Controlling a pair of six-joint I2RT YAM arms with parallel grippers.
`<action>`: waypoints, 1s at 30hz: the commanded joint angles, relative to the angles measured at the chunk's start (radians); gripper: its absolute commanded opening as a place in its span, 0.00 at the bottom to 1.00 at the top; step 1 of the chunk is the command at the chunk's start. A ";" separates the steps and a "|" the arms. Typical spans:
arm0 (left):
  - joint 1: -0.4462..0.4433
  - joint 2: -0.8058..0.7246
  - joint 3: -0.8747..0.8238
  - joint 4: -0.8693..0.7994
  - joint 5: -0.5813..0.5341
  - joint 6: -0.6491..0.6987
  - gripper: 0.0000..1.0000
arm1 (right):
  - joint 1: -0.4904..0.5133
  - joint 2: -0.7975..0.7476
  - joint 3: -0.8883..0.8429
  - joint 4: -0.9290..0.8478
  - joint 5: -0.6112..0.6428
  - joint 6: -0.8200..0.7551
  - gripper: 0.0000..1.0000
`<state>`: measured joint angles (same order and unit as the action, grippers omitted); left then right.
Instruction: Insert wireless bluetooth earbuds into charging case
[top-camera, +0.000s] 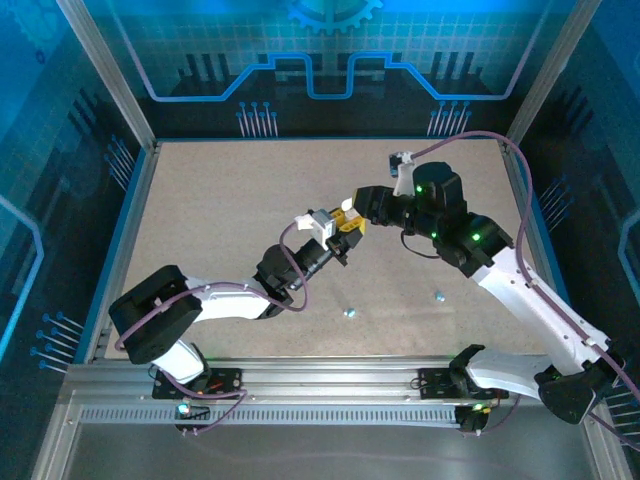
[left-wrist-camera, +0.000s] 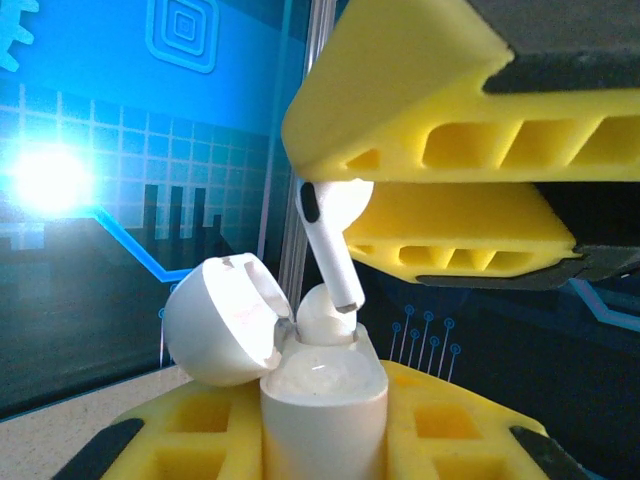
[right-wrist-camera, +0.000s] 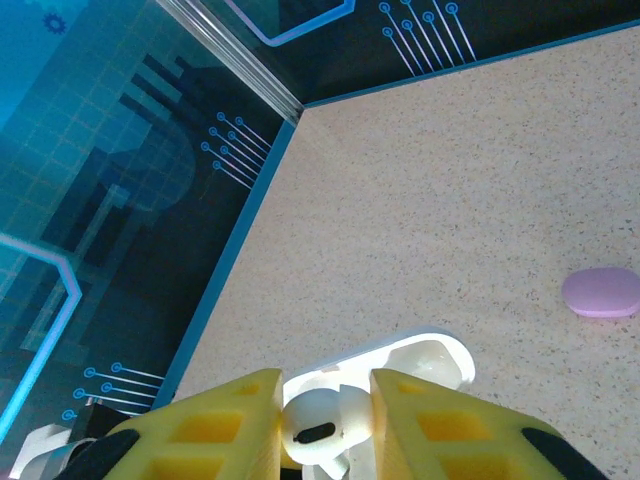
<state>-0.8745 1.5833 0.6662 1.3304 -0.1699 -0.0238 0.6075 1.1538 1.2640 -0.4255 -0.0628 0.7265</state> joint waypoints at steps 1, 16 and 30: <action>-0.008 0.009 0.031 0.050 -0.021 -0.006 0.23 | 0.020 0.007 -0.008 0.037 0.011 0.007 0.28; -0.011 0.005 0.020 0.070 -0.030 -0.008 0.23 | 0.048 0.038 0.009 0.042 0.035 0.022 0.28; -0.017 0.009 0.029 0.070 -0.031 -0.005 0.23 | 0.051 0.027 -0.003 0.050 0.046 0.016 0.28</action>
<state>-0.8822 1.5909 0.6666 1.3411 -0.1875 -0.0254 0.6422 1.1885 1.2621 -0.4168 -0.0341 0.7376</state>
